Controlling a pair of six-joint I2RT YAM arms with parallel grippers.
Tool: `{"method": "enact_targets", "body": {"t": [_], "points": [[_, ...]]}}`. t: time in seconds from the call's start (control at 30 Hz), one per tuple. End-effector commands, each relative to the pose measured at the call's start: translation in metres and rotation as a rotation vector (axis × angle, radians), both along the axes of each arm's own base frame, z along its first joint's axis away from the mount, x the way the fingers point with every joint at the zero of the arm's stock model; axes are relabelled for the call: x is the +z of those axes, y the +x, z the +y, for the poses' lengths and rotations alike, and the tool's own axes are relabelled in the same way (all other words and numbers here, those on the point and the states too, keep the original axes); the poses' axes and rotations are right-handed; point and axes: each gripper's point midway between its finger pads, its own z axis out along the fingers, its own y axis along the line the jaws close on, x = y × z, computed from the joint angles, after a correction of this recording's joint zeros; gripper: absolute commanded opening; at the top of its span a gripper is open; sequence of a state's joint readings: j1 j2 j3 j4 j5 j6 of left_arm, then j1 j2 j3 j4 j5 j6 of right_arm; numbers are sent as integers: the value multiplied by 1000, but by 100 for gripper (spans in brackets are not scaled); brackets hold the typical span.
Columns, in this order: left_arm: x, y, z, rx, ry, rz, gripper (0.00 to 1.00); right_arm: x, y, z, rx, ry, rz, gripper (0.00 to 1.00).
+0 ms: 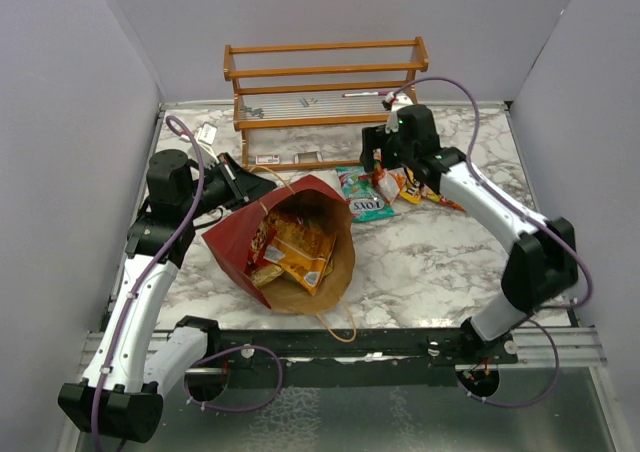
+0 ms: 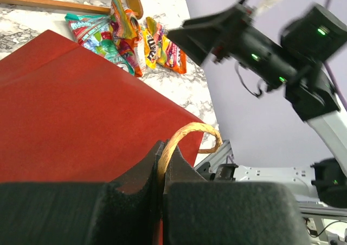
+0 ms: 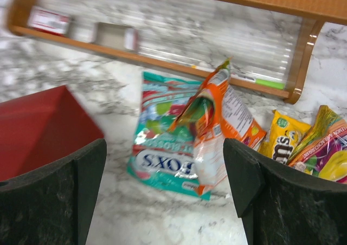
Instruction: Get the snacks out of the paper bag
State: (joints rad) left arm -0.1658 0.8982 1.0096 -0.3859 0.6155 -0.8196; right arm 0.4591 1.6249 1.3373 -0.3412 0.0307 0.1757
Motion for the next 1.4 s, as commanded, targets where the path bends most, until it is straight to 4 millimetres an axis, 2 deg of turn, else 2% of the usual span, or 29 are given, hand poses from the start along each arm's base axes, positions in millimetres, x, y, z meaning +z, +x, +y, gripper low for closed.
{"method": "enact_targets", "body": {"t": [0.0,0.13,0.23,0.33,0.5,0.7,0.77,0.9,1.17,1.27,1.37], "points": [[10,0,6,38,15,-39,0,22,-68,15,174,156,9,89],[12,-1,6,36,14,-48,0,15,-128,16,259,277,56,87],[16,-1,7,37,26,-59,0,13,-159,12,294,312,67,86],[19,1,7,41,15,-75,0,28,-186,18,372,354,25,85],[21,-1,5,33,-4,-81,0,69,-232,61,608,402,-104,84],[25,-5,7,38,3,-87,0,89,-284,123,854,392,-281,84],[27,-6,6,32,0,-89,0,87,-291,141,903,356,-353,85],[29,-9,7,30,4,-100,0,69,-289,167,997,277,-518,86],[27,-9,6,20,15,-104,0,32,-281,192,1147,131,-818,87],[29,-10,4,10,-4,-117,0,34,-269,197,1119,76,-902,87],[33,-14,3,3,-28,-144,0,27,-254,207,1100,-1,-950,84]]}}
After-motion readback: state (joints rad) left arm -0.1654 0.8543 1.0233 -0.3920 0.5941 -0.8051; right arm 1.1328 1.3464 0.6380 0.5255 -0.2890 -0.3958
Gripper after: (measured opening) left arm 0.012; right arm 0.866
